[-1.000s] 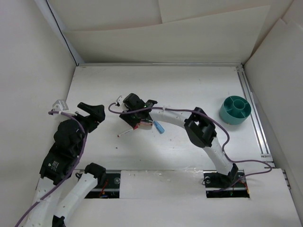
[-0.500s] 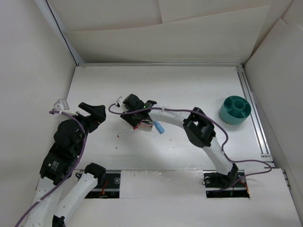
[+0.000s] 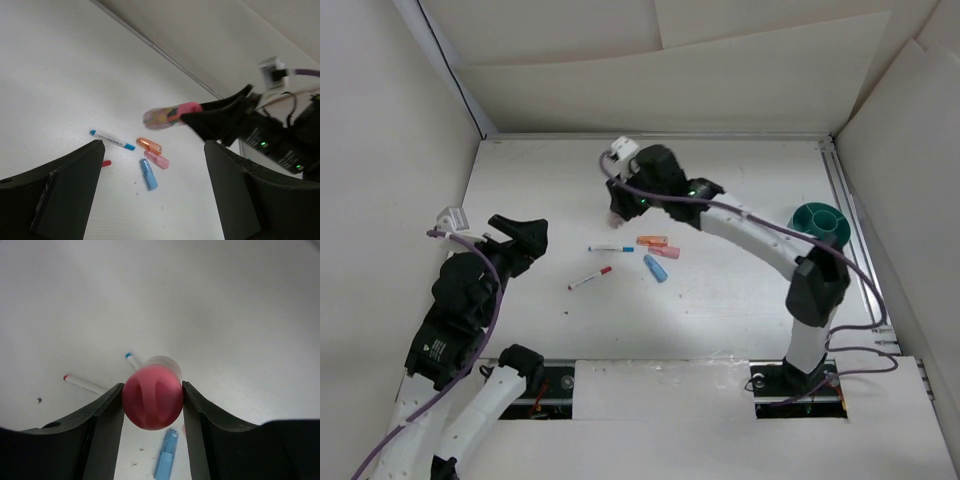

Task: Sort the stationery into containers
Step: Pick up the stationery from the center of the board, then place the stationery in the storage box, then pick up the pen from the center of the board.

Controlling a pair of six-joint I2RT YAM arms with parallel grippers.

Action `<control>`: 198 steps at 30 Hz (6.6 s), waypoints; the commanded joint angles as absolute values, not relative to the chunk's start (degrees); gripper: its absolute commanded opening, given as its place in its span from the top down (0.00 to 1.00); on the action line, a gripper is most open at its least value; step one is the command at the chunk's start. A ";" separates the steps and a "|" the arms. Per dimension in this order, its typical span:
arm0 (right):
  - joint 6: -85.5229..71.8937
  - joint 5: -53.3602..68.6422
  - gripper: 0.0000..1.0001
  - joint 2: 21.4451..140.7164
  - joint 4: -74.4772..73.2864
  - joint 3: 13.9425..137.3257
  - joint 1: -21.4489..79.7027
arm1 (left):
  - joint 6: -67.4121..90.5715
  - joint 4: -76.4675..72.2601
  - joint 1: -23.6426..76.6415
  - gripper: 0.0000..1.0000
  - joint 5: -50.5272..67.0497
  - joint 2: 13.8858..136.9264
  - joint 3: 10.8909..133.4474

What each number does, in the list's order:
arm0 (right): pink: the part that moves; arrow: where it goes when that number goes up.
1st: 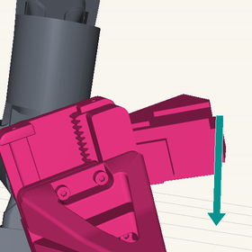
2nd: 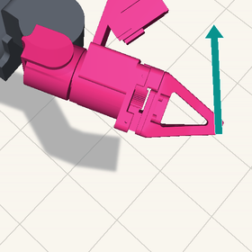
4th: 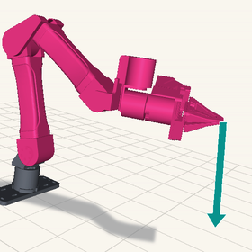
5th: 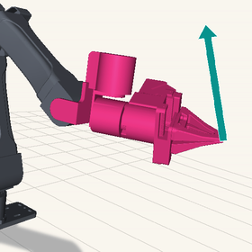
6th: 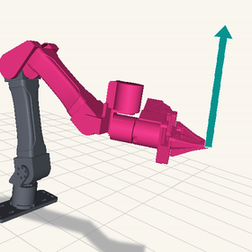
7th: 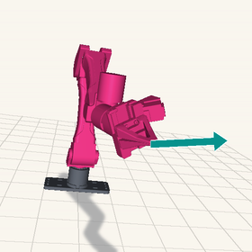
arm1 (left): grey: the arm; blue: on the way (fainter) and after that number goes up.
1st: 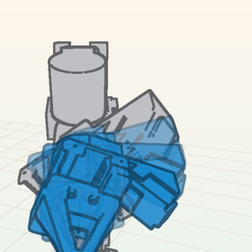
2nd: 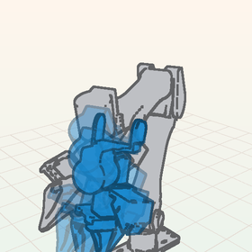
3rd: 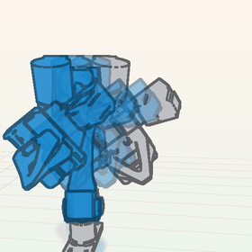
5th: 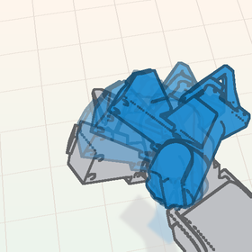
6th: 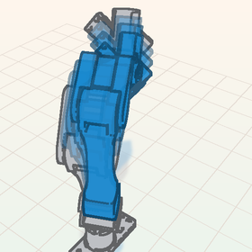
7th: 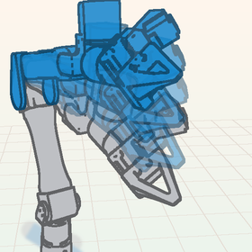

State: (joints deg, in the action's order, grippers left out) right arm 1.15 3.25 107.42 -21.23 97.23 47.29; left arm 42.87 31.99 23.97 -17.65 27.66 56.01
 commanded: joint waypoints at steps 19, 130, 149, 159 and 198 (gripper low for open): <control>-17.92 -12.64 0.77 71.03 -14.85 73.23 10.03 | 42.98 4.76 25.40 0.37 8.34 36.47 36.66; 9.05 6.86 0.52 127.44 -24.08 101.34 55.20 | 43.15 34.63 32.43 0.53 -25.14 24.87 65.39; 9.58 7.11 0.49 126.91 -24.08 96.15 56.25 | 42.63 32.87 32.43 0.52 -23.99 25.40 63.63; 9.06 6.86 0.59 127.53 -25.22 96.07 56.25 | 42.63 32.35 32.43 0.52 -23.99 24.35 62.50; -2.28 3.08 0.98 85.99 -7.91 66.82 51.86 | 44.30 21.46 32.43 0.52 -11.79 30.57 50.72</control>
State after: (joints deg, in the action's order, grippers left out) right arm 0.34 5.04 91.77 -11.84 69.14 52.93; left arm 44.03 27.16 32.18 -16.51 26.65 52.60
